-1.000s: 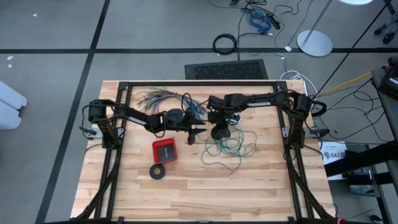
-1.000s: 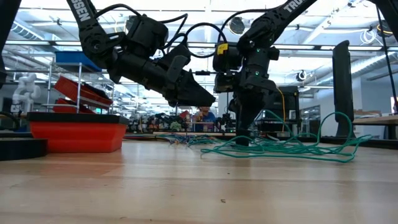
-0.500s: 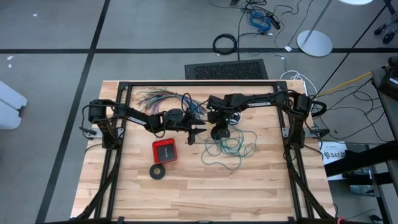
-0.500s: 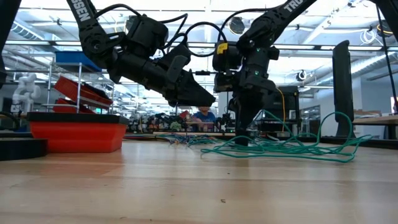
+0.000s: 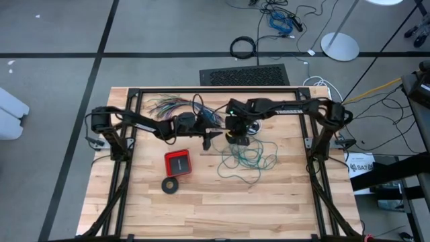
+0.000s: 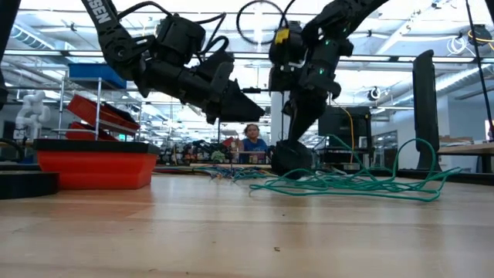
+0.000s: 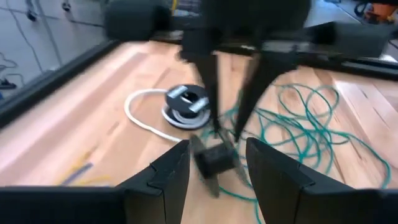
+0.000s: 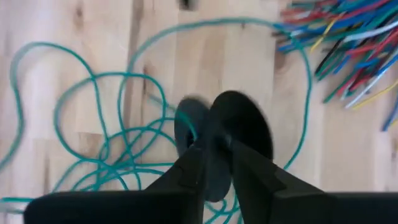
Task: Coil cords
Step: Coil the green wire onto the spool
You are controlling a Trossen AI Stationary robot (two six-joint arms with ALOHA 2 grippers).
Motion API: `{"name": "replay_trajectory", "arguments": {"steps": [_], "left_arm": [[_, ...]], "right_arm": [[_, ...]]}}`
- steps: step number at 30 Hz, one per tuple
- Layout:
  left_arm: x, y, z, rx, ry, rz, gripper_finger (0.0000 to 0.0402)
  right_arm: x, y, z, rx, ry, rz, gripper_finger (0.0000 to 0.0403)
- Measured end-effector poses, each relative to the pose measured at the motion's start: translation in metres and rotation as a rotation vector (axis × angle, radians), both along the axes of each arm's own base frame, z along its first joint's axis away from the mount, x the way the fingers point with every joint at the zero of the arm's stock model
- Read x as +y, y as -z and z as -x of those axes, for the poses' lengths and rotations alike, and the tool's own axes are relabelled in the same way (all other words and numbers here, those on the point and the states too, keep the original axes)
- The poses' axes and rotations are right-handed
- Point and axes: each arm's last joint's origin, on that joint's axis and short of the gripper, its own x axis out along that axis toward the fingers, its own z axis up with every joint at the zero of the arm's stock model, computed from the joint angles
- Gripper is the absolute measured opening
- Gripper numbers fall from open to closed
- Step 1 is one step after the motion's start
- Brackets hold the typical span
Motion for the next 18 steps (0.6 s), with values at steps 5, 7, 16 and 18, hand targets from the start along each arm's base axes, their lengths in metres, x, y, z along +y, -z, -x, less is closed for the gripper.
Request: {"name": "replay_trajectory", "arguments": {"steps": [5,7,16,18], "left_arm": [[0.013,-0.011,0.006,-0.028,-0.048,-0.009,0.0164],[0.019,-0.011,0.008,-0.027,-0.066,-0.009,0.0164],[0.024,-0.007,0.010,0.007,-0.035,0.021,0.0164],[0.022,-0.007,0.009,0.002,-0.014,0.041,0.0164]], "right_arm": [[0.003,-0.021,0.007,-0.055,-0.003,0.015,0.0041],[0.004,-0.026,0.010,-0.072,-0.003,0.021,0.0034],[0.005,-0.027,0.014,-0.036,0.012,0.002,0.0030],[0.005,-0.027,0.017,-0.012,0.032,0.010,0.0038]]}}
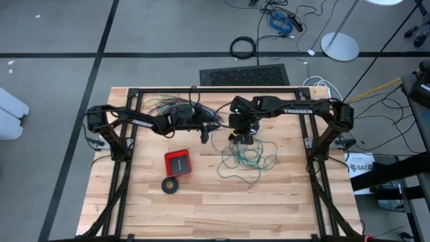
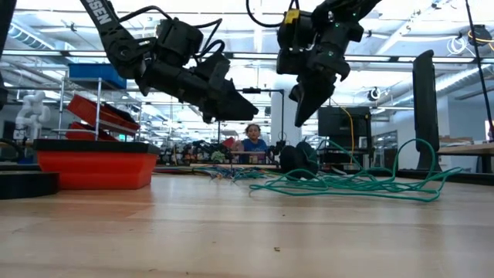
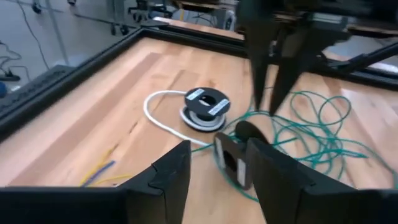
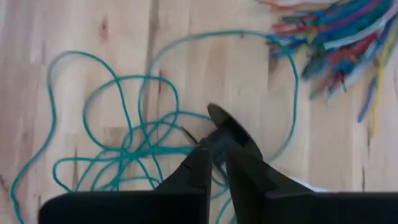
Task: Coil cords
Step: Coil the green wire onto the spool
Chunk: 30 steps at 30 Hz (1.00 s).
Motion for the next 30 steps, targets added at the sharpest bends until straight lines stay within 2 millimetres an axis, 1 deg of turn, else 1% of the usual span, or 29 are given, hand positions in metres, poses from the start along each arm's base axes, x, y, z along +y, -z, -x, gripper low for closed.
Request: {"name": "replay_trajectory", "arguments": {"steps": [3,8,12,15,18,24,28,30], "left_arm": [[-0.004,0.003,-0.004,0.000,0.010,0.037,0.0164],[-0.012,0.015,-0.024,0.024,0.014,0.089,0.0164],[-0.015,0.027,-0.040,0.082,-0.035,0.102,0.0164],[-0.016,0.034,-0.049,0.131,-0.042,0.113,0.0164],[-0.019,0.032,-0.057,0.126,-0.045,0.129,0.0164],[-0.035,0.023,-0.067,0.123,-0.103,0.073,0.0164],[-0.042,0.023,-0.069,0.172,-0.174,-0.019,0.0164],[-0.041,0.022,-0.070,0.168,-0.185,-0.021,0.0164]], "right_arm": [[0.002,0.001,0.002,0.033,0.023,0.007,0.0054],[0.007,0.002,0.005,0.078,0.049,-0.009,0.0079],[0.012,0.002,0.010,0.151,0.072,0.058,0.0083],[0.018,-0.004,0.014,0.156,0.067,0.063,0.0083],[0.024,-0.014,0.019,0.135,0.074,0.081,0.0080],[0.031,-0.036,0.030,0.076,0.099,0.136,0.0078],[0.033,-0.045,0.036,0.044,0.113,0.136,0.0077],[0.033,-0.047,0.037,0.036,0.119,0.136,0.0077]]}}
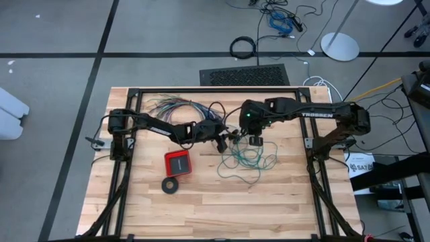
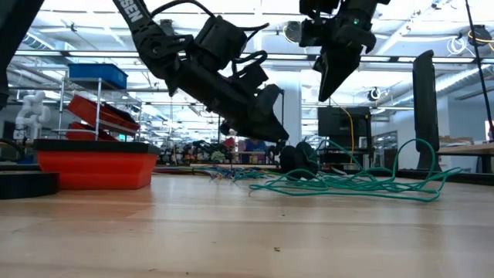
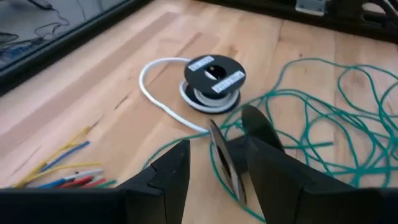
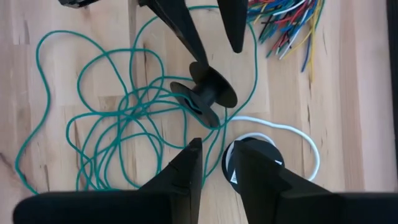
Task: Coil cords
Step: Coil the green wire onto the spool
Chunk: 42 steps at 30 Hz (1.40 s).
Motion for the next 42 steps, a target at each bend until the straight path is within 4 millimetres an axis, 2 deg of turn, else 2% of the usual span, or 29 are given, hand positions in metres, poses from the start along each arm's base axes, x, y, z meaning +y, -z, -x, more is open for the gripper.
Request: {"name": "replay_trajectory", "arguments": {"steps": [11,17,21,27,34,39,42], "left_arm": [[0.007,-0.001,-0.004,-0.017,0.022,0.052,0.0164],[0.008,0.015,-0.015,0.060,0.008,0.056,0.0164],[0.010,0.016,-0.018,0.057,-0.025,0.036,0.0160],[0.009,0.015,-0.018,0.062,-0.004,0.014,0.0114],[0.008,0.017,-0.018,0.083,0.096,-0.002,0.0015],[0.009,0.014,-0.018,0.095,0.103,-0.080,0.0006],[0.017,-0.002,-0.015,0.067,0.084,-0.132,0.0004]], "right_arm": [[0.006,-0.001,-0.002,-0.014,-0.022,0.004,0.0077],[0.005,-0.001,-0.002,-0.015,-0.021,0.004,0.0077],[0.009,-0.001,-0.002,-0.014,-0.031,0.004,0.0077],[0.012,0.000,-0.003,-0.012,-0.045,0.002,0.0077],[0.013,-0.001,-0.003,-0.019,-0.041,0.004,0.0077],[0.012,0.000,-0.002,0.000,-0.006,0.005,0.0077],[0.015,0.001,0.000,0.020,0.004,0.007,0.0077]]}}
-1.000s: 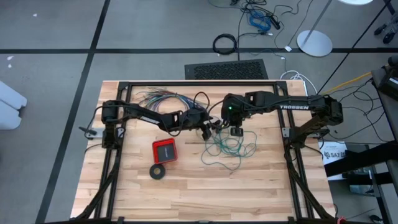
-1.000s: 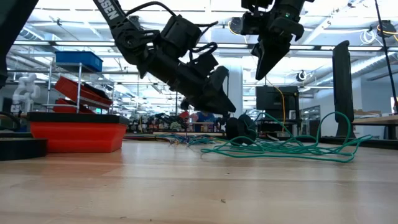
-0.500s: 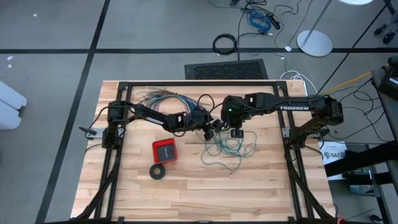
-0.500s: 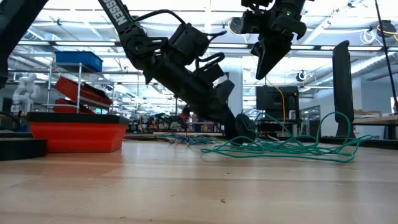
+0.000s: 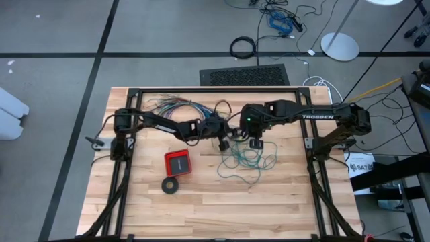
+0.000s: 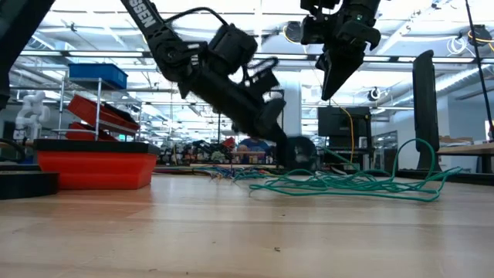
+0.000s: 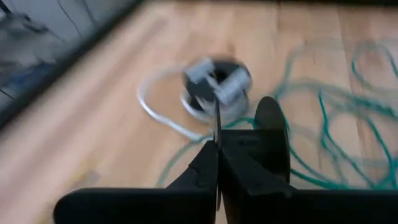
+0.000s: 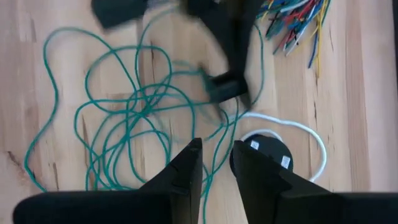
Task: Coil cords
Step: Coil the green wire onto the spool
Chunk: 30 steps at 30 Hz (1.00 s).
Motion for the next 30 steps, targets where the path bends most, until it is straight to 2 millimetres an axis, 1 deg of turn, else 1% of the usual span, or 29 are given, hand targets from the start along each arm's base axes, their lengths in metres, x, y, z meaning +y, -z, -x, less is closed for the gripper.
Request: {"name": "replay_trajectory", "arguments": {"steps": [5,9,11,13,15,18,21,23,24,27,30], "left_arm": [[0.008,-0.038,0.009,-0.060,0.003,-0.078,0.0003],[0.010,-0.072,0.022,-0.091,0.006,-0.143,0.0002],[0.010,-0.088,0.030,-0.098,-0.008,-0.188,0.0002],[0.009,-0.105,0.039,-0.106,-0.019,-0.229,0.0001],[0.008,-0.121,0.048,-0.132,-0.029,-0.260,0.0001],[0.008,-0.142,0.062,-0.158,-0.040,-0.290,0.0001],[0.006,-0.156,0.072,-0.186,-0.042,-0.313,0.0001],[0.005,-0.167,0.078,-0.215,-0.044,-0.320,0.0001],[0.004,-0.171,0.081,-0.236,-0.038,-0.322,0.0001],[0.003,-0.181,0.087,-0.277,-0.025,-0.317,0.0000],[0.000,-0.185,0.089,-0.296,-0.019,-0.319,0.0000]], "right_arm": [[0.012,0.000,0.000,0.028,0.028,0.113,0.0077],[0.019,-0.002,-0.005,-0.028,0.073,0.155,0.0077],[0.022,-0.001,-0.007,-0.079,0.121,0.198,0.0077],[0.025,0.003,-0.004,-0.138,0.182,0.248,0.0077],[0.029,0.008,0.002,-0.228,0.228,0.273,0.0077],[0.036,0.023,0.016,-0.375,0.266,0.306,0.0077],[0.041,0.036,0.026,-0.606,0.296,0.304,0.0077],[0.041,0.046,0.030,-0.766,0.310,0.287,0.0077],[0.039,0.052,0.032,-0.819,0.316,0.288,0.0077],[0.034,0.067,0.035,-0.901,0.323,0.312,0.0077],[0.030,0.074,0.032,-0.899,0.332,0.325,0.0077]]}}
